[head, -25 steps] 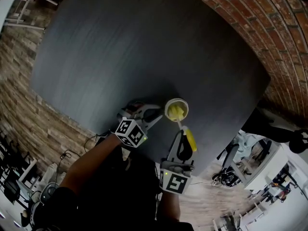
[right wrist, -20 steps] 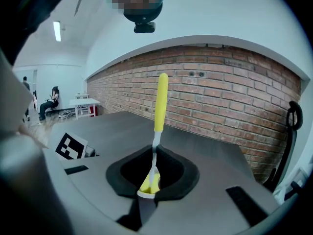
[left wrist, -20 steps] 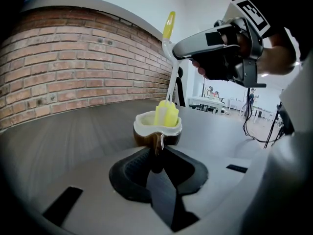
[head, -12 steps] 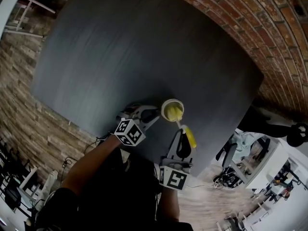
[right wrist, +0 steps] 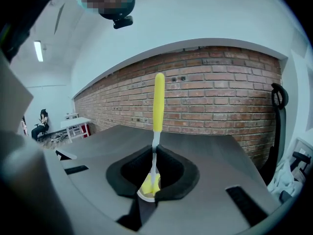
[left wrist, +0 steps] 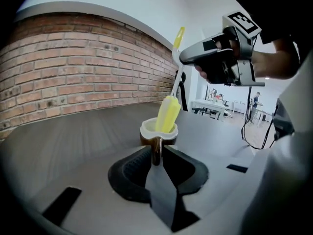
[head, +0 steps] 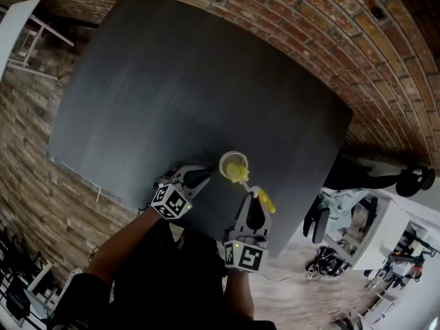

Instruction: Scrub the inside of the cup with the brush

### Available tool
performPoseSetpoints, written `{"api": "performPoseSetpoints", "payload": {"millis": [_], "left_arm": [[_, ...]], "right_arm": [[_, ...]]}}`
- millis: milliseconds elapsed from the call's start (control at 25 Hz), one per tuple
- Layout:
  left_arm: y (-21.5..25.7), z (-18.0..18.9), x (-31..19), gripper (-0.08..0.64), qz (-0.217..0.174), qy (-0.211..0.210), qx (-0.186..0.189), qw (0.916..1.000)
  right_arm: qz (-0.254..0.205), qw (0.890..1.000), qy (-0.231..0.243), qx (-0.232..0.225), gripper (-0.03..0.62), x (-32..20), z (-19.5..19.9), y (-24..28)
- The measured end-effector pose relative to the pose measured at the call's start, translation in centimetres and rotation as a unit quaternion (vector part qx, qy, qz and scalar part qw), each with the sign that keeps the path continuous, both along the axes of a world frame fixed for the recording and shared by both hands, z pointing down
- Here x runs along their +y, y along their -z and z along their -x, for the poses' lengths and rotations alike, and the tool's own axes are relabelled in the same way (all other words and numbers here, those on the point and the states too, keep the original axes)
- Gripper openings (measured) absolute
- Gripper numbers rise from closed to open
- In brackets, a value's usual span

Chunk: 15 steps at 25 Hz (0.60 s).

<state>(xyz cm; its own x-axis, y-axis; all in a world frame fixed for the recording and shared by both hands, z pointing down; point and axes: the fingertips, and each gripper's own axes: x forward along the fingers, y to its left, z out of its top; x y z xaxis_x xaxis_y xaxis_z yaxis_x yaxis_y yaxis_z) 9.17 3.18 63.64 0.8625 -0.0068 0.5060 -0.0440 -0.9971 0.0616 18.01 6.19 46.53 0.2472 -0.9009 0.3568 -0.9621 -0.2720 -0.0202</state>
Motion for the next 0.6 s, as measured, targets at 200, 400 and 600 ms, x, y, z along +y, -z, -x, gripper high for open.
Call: {"api": "performPoseSetpoints", "payload": {"millis": [200, 400, 600], "left_arm": [[4.6, 1.5, 0.4, 0.075, -0.009, 0.006, 0.033, 0.9994], [10.1, 2.4, 1.0, 0.052, -0.013, 0.009, 0.072, 0.9972], [16.6, 2.8, 1.3, 0.044, -0.007, 0.025, 0.115, 0.9930]], "right_arm": [[-0.017, 1.000, -0.015, -0.005, 0.044, 1.5, 0.8, 3.0], [-0.024, 0.999, -0.026, -0.010, 0.044, 3.5, 2.0, 5.0], [-0.029, 0.999, -0.039, -0.019, 0.044, 5.1, 2.8, 7.1]]}}
